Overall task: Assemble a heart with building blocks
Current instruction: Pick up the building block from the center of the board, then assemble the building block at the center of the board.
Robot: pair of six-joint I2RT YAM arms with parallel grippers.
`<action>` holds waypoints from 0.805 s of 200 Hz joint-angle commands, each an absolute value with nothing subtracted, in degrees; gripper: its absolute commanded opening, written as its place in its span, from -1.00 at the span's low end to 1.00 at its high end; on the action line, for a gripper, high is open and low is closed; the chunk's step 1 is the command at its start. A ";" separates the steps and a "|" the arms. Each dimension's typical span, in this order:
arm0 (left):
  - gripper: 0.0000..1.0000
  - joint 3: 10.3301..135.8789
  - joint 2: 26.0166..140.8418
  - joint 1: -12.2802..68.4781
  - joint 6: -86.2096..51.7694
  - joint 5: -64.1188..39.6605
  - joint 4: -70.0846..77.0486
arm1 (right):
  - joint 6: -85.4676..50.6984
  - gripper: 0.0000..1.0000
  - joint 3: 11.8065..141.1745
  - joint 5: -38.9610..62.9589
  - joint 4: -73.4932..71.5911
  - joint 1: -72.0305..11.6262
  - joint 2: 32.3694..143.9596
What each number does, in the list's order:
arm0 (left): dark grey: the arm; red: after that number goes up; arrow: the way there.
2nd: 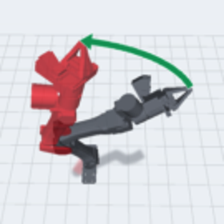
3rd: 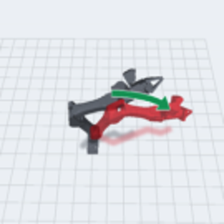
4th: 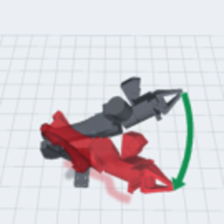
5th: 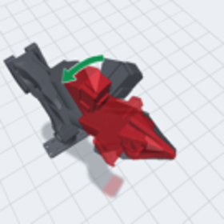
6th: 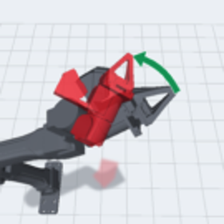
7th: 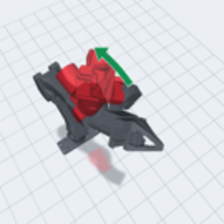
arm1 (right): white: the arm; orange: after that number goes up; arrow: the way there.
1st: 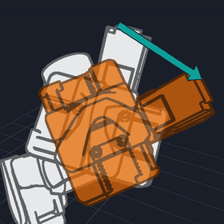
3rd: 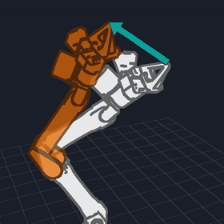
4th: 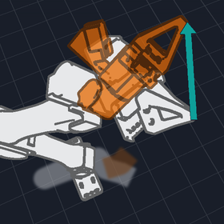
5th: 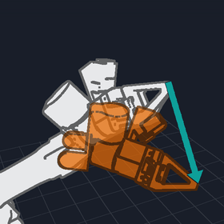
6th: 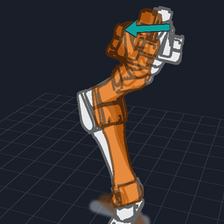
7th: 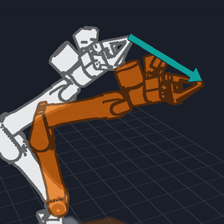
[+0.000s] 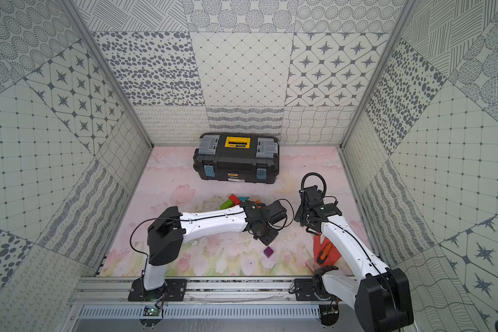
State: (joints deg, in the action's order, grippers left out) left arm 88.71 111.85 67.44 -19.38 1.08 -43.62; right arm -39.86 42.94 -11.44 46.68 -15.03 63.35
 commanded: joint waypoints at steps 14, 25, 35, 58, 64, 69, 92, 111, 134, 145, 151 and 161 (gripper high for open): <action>-1.00 78.25 104.29 62.72 -23.89 4.40 -40.70 | -39.73 0.32 43.07 -8.57 43.71 -15.12 64.89; -1.00 77.19 104.61 62.18 -24.21 3.97 -39.81 | -39.57 0.31 43.01 -7.71 42.60 -15.50 65.58; -1.00 76.77 105.23 61.89 -24.39 3.89 -39.15 | -38.95 0.32 43.06 -6.11 41.09 -16.18 66.27; -1.00 76.46 107.10 61.03 -24.72 4.01 -38.00 | -36.96 0.31 42.48 -1.30 33.80 -18.30 68.48; -1.00 76.31 107.45 60.78 -24.91 3.90 -37.68 | -36.82 0.28 42.77 -0.64 32.13 -18.58 69.68; -1.00 76.21 107.72 60.49 -24.96 3.76 -37.34 | -36.53 0.26 43.36 -0.19 31.26 -18.70 70.91; -0.99 75.52 108.36 59.78 -25.31 3.35 -36.19 | -34.45 0.31 48.03 0.88 28.87 -19.39 78.99; -0.64 74.81 108.59 59.50 -25.44 2.98 -35.21 | -33.04 0.50 52.46 -0.16 28.10 -21.68 85.49; -0.50 74.73 109.46 59.11 -25.66 2.43 -34.92 | -32.67 0.51 56.97 -2.94 28.57 -24.11 91.48; -0.48 74.76 109.77 58.89 -25.58 2.08 -34.68 | -33.03 0.50 57.83 -2.82 28.23 -24.09 93.11; -0.48 74.72 109.86 58.86 -25.51 2.02 -34.55 | -33.21 0.50 58.07 -2.90 27.97 -24.12 93.62; -0.47 74.92 109.95 58.89 -25.41 1.91 -34.50 | -33.49 0.50 58.10 -2.76 27.62 -24.13 94.02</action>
State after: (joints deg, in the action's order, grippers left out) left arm 74.83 109.36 59.33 -24.51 2.74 -36.62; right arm -33.63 56.64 -1.67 29.45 -24.18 92.82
